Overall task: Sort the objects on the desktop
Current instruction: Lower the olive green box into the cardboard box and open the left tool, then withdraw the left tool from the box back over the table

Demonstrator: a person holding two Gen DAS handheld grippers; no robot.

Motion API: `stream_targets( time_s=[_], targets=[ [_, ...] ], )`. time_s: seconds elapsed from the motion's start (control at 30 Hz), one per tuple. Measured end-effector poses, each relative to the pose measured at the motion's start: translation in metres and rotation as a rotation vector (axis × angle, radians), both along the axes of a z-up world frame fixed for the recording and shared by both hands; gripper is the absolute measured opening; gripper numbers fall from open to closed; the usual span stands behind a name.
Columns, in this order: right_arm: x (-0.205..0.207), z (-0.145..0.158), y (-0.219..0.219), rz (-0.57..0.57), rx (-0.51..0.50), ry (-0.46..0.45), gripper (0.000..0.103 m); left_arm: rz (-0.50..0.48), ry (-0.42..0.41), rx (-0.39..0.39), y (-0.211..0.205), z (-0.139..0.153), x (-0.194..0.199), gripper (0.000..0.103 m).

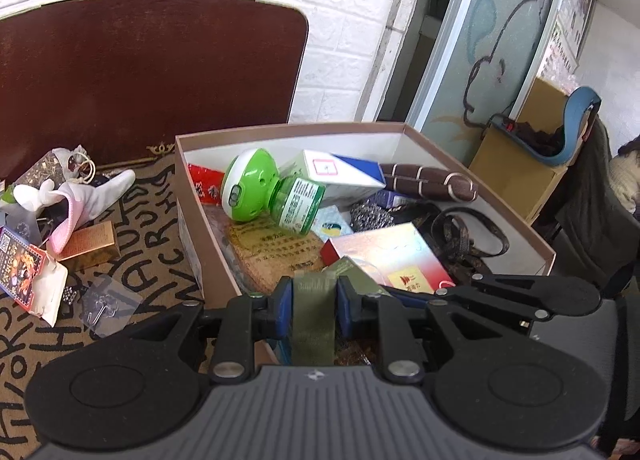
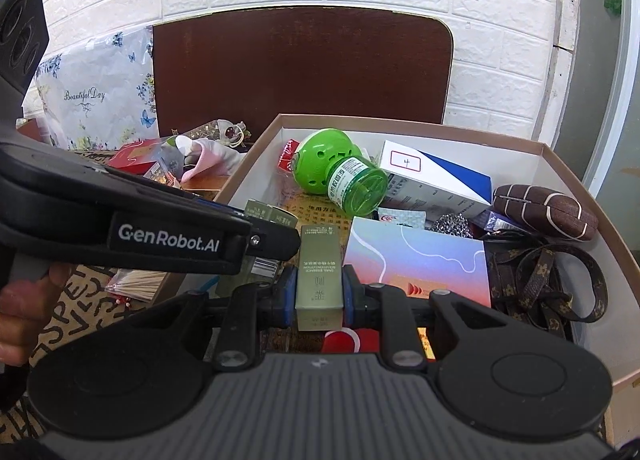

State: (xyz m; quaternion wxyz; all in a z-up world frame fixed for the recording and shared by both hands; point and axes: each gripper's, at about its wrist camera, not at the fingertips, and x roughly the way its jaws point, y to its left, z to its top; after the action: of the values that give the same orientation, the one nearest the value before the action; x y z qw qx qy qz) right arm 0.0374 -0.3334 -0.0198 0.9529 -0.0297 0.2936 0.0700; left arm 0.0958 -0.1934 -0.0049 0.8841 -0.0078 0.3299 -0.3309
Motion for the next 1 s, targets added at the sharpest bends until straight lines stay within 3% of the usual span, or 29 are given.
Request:
stream_targets(
  time_s=[0.07, 0.1, 0.13, 0.17, 0.23, 0.33, 0.43, 0.5, 0.53, 1.0],
  targets=[
    [-0.001, 0.0, 0.001, 0.004, -0.005, -0.003, 0.024, -0.023, -0.006, -0.04, 0.003, 0.002, -0.002, 0.054],
    [-0.002, 0.0, 0.001, 0.003, -0.008, -0.004, 0.032, -0.022, -0.011, -0.048, 0.003, 0.004, -0.004, 0.068],
    [-0.004, 0.001, 0.001, -0.002, -0.017, -0.009, 0.038, -0.026, -0.027, -0.061, 0.004, 0.006, -0.007, 0.076],
    [-0.006, 0.001, 0.001, -0.011, -0.033, -0.019, 0.05, -0.026, -0.042, -0.062, 0.003, 0.008, -0.01, 0.079],
    [-0.01, 0.002, 0.001, -0.017, -0.064, -0.034, 0.051, -0.025, -0.07, -0.061, 0.003, 0.01, -0.014, 0.088],
    [-0.013, 0.003, -0.002, -0.035, -0.073, -0.031, 0.055, -0.019, -0.083, -0.061, 0.004, 0.011, -0.018, 0.089],
    [-0.015, 0.003, -0.005, -0.057, -0.069, -0.027, 0.065, -0.015, -0.085, -0.056, 0.004, 0.011, -0.021, 0.091],
    [-0.017, 0.003, -0.006, -0.069, -0.067, -0.032, 0.086, 0.003, -0.081, -0.042, 0.005, 0.012, -0.022, 0.093],
    [-0.019, 0.004, -0.006, -0.073, -0.066, -0.039, 0.089, 0.01, -0.08, -0.039, 0.006, 0.012, -0.023, 0.093],
    [-0.041, 0.016, 0.006, -0.072, -0.099, -0.063, 0.09, 0.065, -0.053, 0.0, 0.021, 0.014, -0.045, 0.098]
  ],
)
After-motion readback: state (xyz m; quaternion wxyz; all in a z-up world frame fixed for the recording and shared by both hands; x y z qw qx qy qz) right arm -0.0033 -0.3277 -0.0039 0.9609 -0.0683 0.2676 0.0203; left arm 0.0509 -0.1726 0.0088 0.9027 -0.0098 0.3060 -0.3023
